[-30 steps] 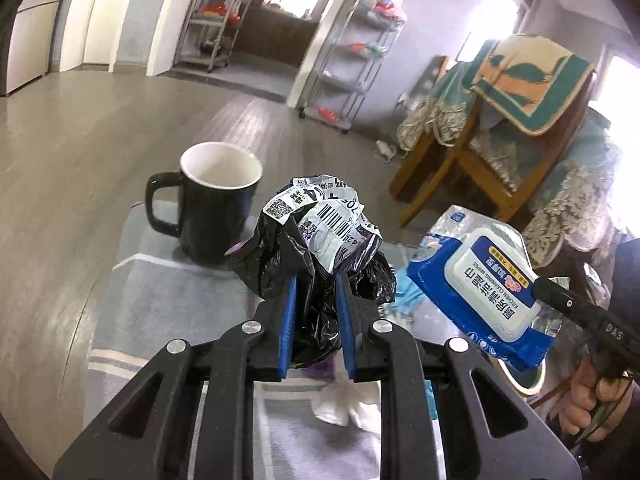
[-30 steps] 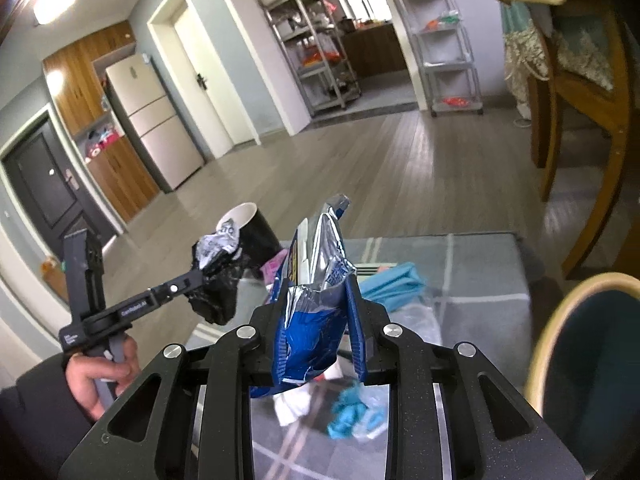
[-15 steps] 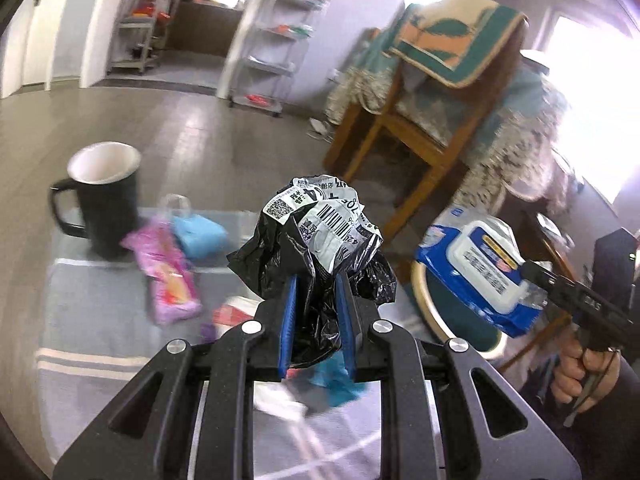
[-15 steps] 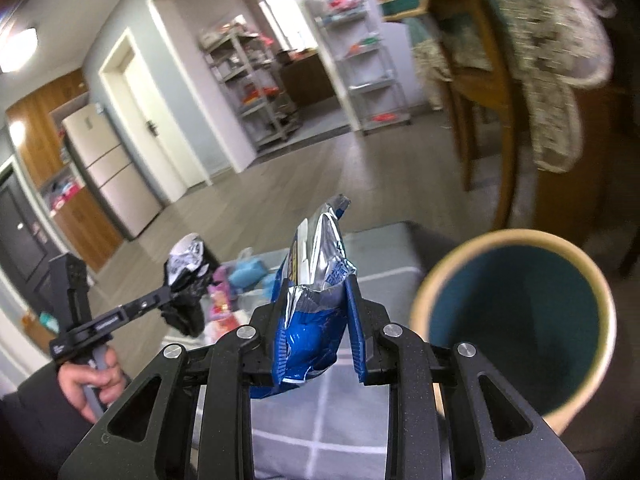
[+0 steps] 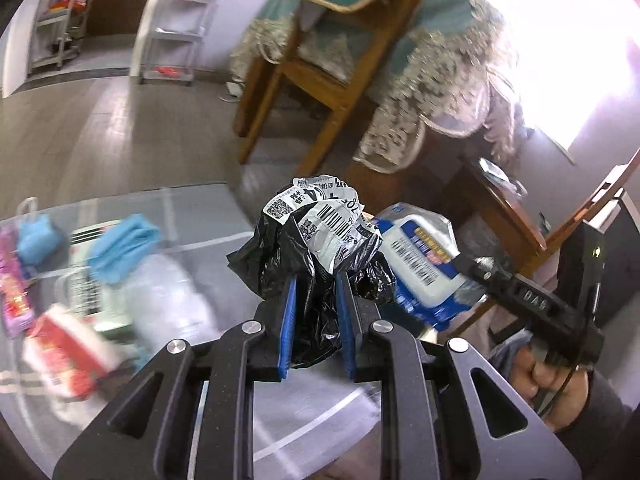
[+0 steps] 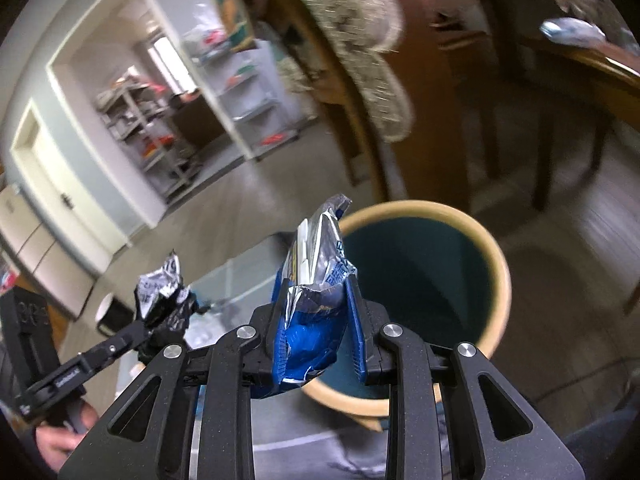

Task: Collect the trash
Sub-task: 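Carry both held bags over the teal bin, then open the right tool dropping the chip bag while the left tool releases the black bag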

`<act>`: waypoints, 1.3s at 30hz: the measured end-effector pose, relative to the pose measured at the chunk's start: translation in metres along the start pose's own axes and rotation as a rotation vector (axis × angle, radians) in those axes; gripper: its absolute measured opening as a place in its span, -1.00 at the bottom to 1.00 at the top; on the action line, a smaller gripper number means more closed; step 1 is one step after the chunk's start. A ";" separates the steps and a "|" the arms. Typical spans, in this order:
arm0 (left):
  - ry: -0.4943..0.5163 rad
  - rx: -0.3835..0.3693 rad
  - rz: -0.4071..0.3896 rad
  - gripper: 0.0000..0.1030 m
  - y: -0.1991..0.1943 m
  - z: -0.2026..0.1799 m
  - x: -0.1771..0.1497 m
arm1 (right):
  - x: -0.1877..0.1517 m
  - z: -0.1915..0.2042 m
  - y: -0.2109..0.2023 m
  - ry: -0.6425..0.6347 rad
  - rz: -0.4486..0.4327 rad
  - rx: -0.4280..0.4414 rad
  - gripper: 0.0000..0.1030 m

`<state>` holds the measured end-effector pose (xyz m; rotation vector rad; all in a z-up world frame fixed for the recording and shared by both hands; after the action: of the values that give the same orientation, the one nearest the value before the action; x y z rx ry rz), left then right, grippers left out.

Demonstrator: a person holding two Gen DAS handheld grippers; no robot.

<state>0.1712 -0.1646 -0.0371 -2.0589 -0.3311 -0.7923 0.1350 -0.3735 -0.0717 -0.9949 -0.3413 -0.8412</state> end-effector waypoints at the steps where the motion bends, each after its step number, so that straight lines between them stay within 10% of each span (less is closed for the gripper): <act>1: 0.001 -0.007 0.011 -0.64 0.011 -0.008 0.002 | 0.001 -0.004 0.002 0.012 0.005 -0.012 -0.48; 23: -0.059 0.011 0.224 -0.58 0.137 -0.043 0.006 | -0.016 -0.056 0.029 0.185 0.117 -0.097 -0.41; 39: -0.086 0.038 0.180 -0.16 0.111 -0.018 0.004 | -0.014 -0.058 0.031 0.203 0.101 -0.092 -0.05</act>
<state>0.2222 -0.2434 -0.0983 -2.0572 -0.2025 -0.5857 0.1432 -0.4071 -0.1292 -0.9939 -0.0782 -0.8634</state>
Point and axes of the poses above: each gripper's, at about its wrist camera, not at the fingertips, and y roughly the way its jaws point, z to its left, x to its top, the point moved 6 cm from there along y, roughly the way its jaws point, and after that the axes turned 3 degrees about z, right-handed, at the moved point
